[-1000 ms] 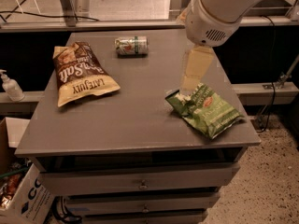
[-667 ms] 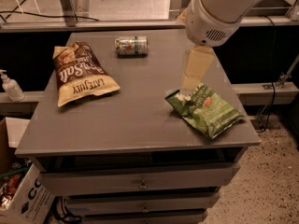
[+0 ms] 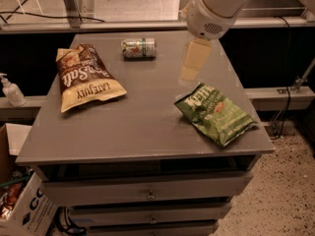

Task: Place 7up can upright

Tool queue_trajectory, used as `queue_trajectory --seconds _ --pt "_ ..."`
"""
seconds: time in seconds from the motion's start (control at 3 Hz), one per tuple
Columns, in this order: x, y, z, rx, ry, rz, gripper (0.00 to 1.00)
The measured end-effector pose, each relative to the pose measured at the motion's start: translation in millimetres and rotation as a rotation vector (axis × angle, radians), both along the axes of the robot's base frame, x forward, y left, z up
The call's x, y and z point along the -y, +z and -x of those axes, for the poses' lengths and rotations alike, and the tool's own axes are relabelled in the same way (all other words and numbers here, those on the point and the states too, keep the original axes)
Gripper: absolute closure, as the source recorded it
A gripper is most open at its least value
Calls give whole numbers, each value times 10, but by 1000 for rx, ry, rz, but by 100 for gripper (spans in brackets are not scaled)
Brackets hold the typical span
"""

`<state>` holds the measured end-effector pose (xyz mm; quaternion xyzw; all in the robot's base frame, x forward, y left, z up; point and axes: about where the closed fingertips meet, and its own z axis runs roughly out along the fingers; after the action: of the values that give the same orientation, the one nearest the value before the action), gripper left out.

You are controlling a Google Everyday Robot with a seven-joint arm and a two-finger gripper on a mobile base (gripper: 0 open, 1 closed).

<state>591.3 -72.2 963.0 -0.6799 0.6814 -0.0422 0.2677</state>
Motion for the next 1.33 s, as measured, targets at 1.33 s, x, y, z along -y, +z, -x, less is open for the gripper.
queue_trajectory --seconds 1.33 --pt "-802 -534 -1407 -54 -41 -55 0"
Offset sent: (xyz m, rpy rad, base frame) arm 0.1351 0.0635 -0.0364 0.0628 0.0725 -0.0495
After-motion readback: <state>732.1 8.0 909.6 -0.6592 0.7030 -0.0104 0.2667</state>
